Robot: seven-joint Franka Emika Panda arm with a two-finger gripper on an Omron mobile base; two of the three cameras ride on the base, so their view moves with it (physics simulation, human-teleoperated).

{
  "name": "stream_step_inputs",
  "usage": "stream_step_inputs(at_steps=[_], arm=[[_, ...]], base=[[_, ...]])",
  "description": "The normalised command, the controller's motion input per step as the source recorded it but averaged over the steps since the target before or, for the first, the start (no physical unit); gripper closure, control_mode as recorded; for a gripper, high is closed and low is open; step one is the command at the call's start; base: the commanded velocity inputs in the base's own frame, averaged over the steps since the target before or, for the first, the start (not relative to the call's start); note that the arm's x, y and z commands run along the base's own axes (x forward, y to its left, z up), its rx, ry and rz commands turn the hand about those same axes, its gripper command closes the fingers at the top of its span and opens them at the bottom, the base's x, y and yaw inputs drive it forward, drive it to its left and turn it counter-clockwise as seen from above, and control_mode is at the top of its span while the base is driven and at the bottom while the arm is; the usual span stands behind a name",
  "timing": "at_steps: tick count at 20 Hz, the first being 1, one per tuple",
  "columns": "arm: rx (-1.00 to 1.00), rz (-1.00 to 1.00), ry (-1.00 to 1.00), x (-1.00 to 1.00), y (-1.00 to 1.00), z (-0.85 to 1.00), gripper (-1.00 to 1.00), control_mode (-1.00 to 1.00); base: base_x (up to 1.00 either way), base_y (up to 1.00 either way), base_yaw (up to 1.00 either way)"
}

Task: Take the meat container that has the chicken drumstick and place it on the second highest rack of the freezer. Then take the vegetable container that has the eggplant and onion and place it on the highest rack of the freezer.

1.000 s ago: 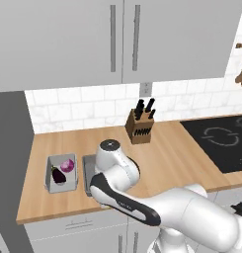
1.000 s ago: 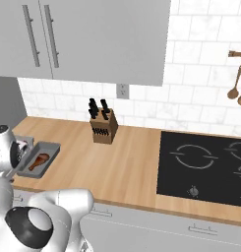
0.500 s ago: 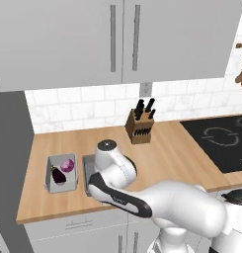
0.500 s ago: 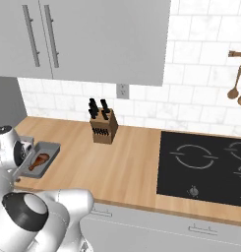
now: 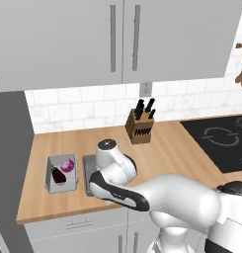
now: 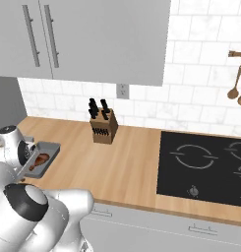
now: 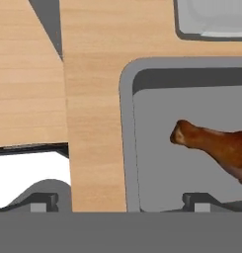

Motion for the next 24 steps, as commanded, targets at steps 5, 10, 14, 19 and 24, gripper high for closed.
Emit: stream_step_inputs(at_steps=[5,10,14,19,24], arm=[[0.00,0.00,0.00,0.09,-0.01,-0.36,-1.00,-1.00],[0.00,0.00,0.00,0.16,0.00,-0.26,-1.00,-1.00],[0.00,0.00,0.00,0.23,0.00,-0.10,-1.00,-1.00],[0.00,0.00,0.00,0.25,0.00,-0.15,-1.00,-1.00],[0.00,0.00,0.00,0.03,0.00,-0.23,1.00,-1.00]], base=[[0.00,0.00,0.00],[0.00,0.00,0.00],[0.00,0.00,0.00],[0.00,0.00,0.00],[0.00,0.00,0.00]])
